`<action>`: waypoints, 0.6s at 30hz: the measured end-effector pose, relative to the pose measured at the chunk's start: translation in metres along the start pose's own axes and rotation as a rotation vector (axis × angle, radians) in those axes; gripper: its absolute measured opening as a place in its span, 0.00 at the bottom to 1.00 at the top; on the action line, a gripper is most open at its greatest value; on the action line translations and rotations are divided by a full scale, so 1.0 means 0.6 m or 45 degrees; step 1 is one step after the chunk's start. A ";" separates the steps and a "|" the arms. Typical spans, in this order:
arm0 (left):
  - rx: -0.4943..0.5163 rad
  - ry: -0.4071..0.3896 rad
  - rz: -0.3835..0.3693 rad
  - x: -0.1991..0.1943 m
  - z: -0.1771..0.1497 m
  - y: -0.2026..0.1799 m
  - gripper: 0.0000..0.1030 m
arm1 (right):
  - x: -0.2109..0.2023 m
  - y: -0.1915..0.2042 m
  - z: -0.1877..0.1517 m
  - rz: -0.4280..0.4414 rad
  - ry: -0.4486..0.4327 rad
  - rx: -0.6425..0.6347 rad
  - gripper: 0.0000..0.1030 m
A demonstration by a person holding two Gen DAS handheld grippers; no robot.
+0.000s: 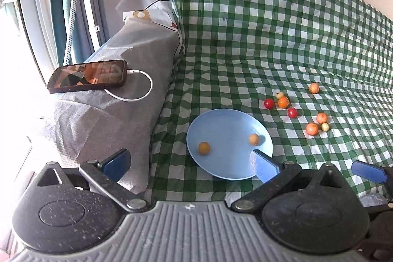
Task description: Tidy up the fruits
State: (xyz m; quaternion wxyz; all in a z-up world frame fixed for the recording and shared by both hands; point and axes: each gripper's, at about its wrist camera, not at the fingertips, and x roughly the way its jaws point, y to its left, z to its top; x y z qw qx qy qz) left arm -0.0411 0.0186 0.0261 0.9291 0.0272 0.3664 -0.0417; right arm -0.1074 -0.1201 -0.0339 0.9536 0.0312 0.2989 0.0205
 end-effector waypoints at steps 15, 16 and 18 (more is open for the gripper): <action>0.019 0.017 -0.016 0.000 -0.006 -0.007 1.00 | -0.003 -0.007 -0.002 -0.014 0.017 0.043 0.99; 0.018 0.020 -0.016 0.001 -0.006 -0.007 1.00 | -0.004 -0.007 -0.002 -0.013 0.018 0.042 0.99; 0.019 0.021 -0.014 0.002 -0.006 -0.006 1.00 | 0.001 -0.006 0.001 -0.012 0.022 0.042 0.99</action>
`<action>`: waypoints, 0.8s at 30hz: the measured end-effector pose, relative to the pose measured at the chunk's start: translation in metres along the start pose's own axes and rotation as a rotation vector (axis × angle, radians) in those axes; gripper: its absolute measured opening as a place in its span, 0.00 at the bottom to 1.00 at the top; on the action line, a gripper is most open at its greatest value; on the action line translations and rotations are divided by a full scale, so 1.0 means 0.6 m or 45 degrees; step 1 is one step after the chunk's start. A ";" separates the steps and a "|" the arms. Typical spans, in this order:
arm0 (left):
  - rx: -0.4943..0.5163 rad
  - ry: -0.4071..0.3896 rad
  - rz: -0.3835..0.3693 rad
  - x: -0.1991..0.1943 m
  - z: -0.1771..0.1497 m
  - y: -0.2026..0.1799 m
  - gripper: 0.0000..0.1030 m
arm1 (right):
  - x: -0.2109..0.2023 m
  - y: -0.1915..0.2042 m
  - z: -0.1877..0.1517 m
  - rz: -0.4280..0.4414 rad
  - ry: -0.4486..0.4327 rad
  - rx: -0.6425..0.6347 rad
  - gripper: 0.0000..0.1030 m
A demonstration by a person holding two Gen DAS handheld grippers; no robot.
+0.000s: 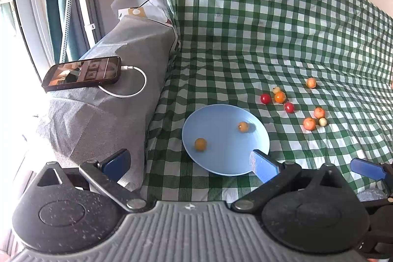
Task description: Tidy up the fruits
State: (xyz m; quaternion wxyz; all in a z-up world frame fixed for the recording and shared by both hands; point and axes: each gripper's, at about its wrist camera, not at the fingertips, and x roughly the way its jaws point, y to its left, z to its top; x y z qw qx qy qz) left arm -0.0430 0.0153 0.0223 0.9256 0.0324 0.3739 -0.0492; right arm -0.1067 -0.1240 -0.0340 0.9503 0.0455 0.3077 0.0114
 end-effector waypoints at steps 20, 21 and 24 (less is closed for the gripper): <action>0.008 0.027 -0.001 0.015 -0.004 0.001 1.00 | 0.011 -0.008 0.002 0.003 0.016 0.012 0.99; 0.009 0.029 -0.001 0.017 -0.004 0.001 1.00 | 0.014 -0.007 0.001 0.001 0.018 0.014 0.99; 0.012 0.034 0.000 0.020 -0.005 0.002 1.00 | 0.019 -0.007 0.000 0.000 0.022 0.019 0.99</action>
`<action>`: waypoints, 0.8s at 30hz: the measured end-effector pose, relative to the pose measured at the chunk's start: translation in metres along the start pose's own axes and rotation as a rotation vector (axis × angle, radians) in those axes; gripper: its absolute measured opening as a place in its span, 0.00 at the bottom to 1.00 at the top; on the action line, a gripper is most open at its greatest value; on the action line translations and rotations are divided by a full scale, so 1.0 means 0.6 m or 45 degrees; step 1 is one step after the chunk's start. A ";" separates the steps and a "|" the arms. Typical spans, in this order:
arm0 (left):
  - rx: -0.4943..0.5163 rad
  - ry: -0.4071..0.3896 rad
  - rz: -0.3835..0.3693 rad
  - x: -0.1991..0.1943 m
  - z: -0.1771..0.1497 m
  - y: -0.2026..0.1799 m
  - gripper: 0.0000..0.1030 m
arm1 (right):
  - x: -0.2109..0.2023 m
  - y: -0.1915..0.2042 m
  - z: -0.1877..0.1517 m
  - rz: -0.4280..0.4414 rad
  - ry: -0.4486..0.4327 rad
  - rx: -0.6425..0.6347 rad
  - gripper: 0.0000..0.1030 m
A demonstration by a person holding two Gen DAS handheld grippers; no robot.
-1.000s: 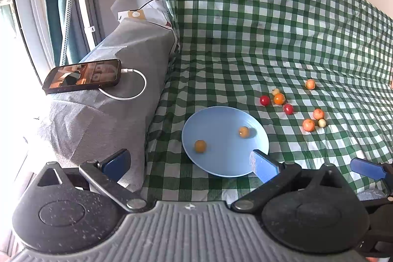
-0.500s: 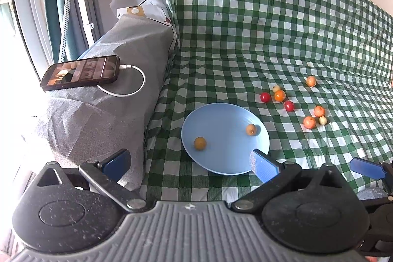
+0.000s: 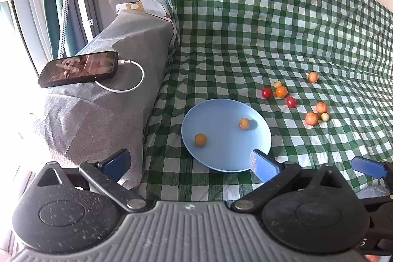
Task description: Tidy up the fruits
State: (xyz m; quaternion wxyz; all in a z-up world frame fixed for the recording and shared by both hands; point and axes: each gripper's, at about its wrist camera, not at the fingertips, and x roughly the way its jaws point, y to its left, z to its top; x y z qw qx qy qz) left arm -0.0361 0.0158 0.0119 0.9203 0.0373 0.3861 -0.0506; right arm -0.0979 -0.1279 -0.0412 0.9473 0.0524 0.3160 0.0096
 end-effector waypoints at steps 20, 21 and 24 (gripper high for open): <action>0.022 0.051 -0.006 0.035 0.008 -0.015 1.00 | 0.030 -0.020 0.002 -0.012 0.040 0.055 0.99; 0.021 0.053 -0.006 0.036 0.008 -0.014 1.00 | 0.032 -0.020 0.002 -0.013 0.042 0.056 0.99; 0.017 0.056 -0.006 0.037 0.008 -0.013 1.00 | 0.033 -0.020 0.002 -0.012 0.046 0.056 0.99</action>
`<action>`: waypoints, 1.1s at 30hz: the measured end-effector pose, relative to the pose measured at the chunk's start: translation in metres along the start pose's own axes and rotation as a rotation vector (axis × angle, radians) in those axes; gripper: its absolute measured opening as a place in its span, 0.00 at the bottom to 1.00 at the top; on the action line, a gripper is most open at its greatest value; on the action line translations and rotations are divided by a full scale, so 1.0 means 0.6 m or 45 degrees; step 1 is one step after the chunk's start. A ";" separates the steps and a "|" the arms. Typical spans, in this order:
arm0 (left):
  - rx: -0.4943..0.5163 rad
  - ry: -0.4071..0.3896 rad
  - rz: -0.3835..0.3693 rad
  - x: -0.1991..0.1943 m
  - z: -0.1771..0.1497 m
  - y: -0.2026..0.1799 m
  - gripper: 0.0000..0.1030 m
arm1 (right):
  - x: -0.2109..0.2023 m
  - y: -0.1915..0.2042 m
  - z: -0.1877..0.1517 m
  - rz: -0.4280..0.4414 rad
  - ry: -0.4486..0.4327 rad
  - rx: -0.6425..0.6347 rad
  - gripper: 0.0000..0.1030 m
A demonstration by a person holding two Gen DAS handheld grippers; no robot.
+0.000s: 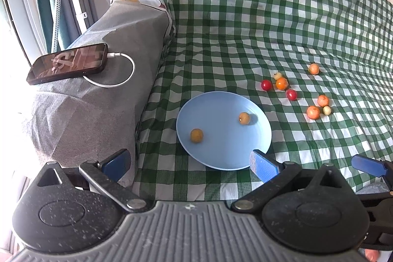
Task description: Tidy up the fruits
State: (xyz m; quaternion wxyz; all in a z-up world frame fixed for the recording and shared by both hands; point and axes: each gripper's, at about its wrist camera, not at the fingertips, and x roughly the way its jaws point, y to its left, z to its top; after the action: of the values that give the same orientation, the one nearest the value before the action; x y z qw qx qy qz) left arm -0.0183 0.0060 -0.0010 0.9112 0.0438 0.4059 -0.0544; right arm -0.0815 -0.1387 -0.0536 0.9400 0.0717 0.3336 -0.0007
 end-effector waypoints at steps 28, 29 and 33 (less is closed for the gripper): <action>0.069 0.036 -0.089 0.083 0.067 -0.095 1.00 | 0.040 -0.111 0.035 -0.184 -0.013 0.142 0.99; 0.075 0.039 -0.094 0.090 0.070 -0.102 1.00 | 0.042 -0.117 0.038 -0.196 -0.013 0.149 0.99; 0.084 0.054 -0.137 0.120 0.086 -0.133 1.00 | 0.057 -0.151 0.045 -0.245 -0.023 0.173 0.99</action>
State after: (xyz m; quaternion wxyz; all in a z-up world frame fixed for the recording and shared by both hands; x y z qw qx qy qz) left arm 0.0566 -0.0840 -0.0232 0.8962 0.0532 0.4250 -0.1157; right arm -0.0425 -0.2303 -0.0665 0.9315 0.1030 0.3298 -0.1143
